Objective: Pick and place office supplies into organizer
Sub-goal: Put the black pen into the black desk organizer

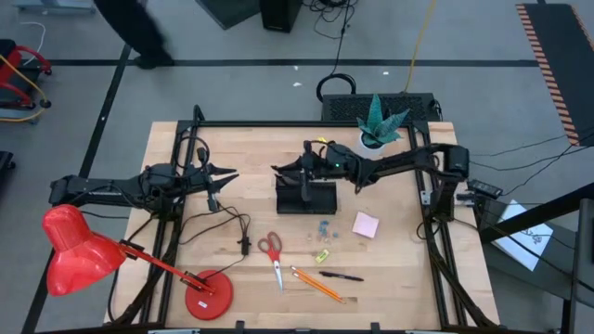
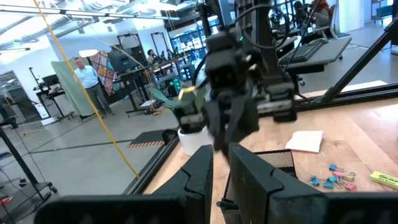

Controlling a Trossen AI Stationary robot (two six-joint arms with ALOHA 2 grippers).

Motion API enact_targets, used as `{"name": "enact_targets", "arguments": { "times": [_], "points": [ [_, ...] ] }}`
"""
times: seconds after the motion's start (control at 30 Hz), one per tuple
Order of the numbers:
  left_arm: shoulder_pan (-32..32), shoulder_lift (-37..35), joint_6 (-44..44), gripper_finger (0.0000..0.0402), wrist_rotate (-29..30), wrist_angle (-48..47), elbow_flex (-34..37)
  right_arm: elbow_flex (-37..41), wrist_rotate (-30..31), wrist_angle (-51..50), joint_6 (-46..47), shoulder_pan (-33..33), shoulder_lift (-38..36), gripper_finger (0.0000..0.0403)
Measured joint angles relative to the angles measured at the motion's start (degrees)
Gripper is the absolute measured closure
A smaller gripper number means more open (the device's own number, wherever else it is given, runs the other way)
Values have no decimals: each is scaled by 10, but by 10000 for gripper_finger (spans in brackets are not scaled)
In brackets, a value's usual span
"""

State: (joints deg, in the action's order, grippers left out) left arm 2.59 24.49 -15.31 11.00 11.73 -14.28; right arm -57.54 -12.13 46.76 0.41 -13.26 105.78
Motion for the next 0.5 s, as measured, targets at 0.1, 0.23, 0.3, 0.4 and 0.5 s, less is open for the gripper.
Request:
{"name": "enact_targets", "arguments": {
  "times": [0.1, 0.23, 0.3, 0.4, 0.5],
  "points": [
    [0, 0, 0, 339, 0, 0, 0, -2, -1, -2, 5, -7, 16, 380],
    [0, 0, 1, 339, 0, 0, 0, -3, -1, -14, 5, -9, 36, 380],
    [0, 0, 1, 339, 0, 0, 0, -3, -1, -27, 5, -8, 45, 379],
    [0, 0, 0, 339, 0, 0, 0, -3, -1, -30, 5, -7, 56, 379],
    [0, 0, -7, 339, 0, 0, 0, -3, 0, -32, 5, -5, 63, 379]
  ]
}}
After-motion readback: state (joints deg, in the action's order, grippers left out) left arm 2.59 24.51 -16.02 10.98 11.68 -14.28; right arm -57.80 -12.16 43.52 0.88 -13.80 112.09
